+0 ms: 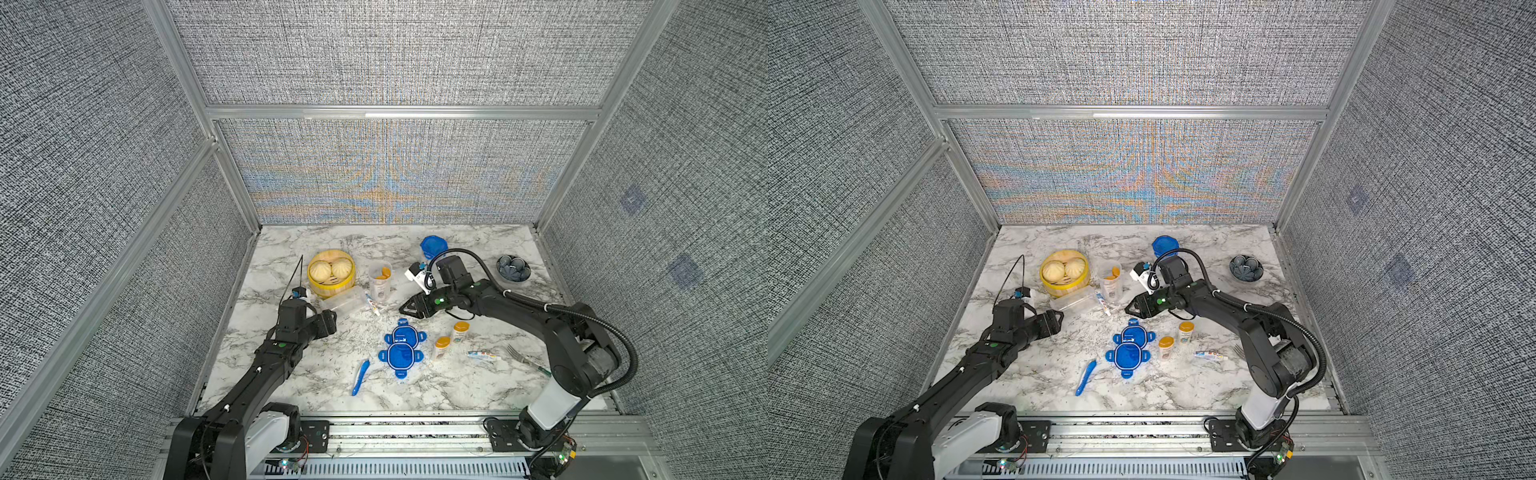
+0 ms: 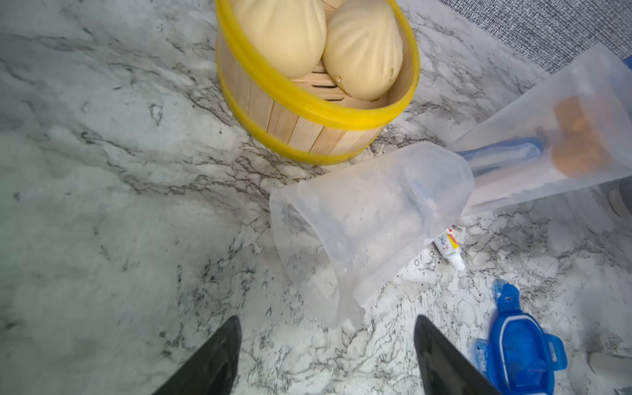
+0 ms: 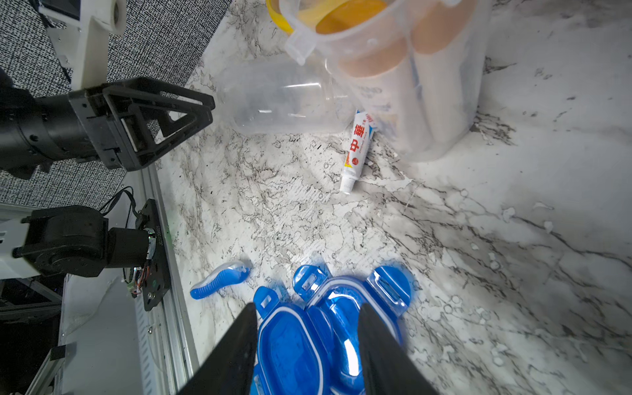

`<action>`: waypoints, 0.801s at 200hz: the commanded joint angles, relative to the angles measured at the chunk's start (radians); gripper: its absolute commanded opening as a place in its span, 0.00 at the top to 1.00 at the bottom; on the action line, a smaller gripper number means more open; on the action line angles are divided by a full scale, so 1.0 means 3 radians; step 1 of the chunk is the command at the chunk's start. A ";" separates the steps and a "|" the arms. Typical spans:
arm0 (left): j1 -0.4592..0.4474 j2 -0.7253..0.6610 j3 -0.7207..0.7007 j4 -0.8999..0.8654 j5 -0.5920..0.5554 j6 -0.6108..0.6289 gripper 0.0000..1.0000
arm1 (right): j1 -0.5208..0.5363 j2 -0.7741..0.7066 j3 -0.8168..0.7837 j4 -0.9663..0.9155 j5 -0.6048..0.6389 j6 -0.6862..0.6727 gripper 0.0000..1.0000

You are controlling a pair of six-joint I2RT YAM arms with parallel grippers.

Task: Pack away toiletry kits
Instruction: Pick up the container from the center of the board.

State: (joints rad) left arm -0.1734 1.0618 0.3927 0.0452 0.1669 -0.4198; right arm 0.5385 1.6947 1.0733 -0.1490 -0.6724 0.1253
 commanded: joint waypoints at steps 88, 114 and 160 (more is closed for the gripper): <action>0.0120 0.0648 0.0050 0.0985 0.0751 0.0338 0.52 | 0.0000 0.0021 0.0097 -0.0091 -0.0106 -0.0019 0.51; 0.0150 0.0863 0.0087 0.1158 0.0899 0.0300 0.55 | -0.0005 0.0024 0.0124 -0.0131 -0.0097 -0.0016 0.52; 0.0170 0.1117 0.0210 0.1323 0.1171 0.0190 0.56 | -0.0002 -0.0033 0.0160 -0.0204 -0.0034 -0.0001 0.52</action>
State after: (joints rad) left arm -0.1234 1.3651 0.4366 0.3748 0.4473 -0.3447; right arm 0.5377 1.6993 1.1107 -0.1921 -0.6872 0.1219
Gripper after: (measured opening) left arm 0.445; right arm 0.481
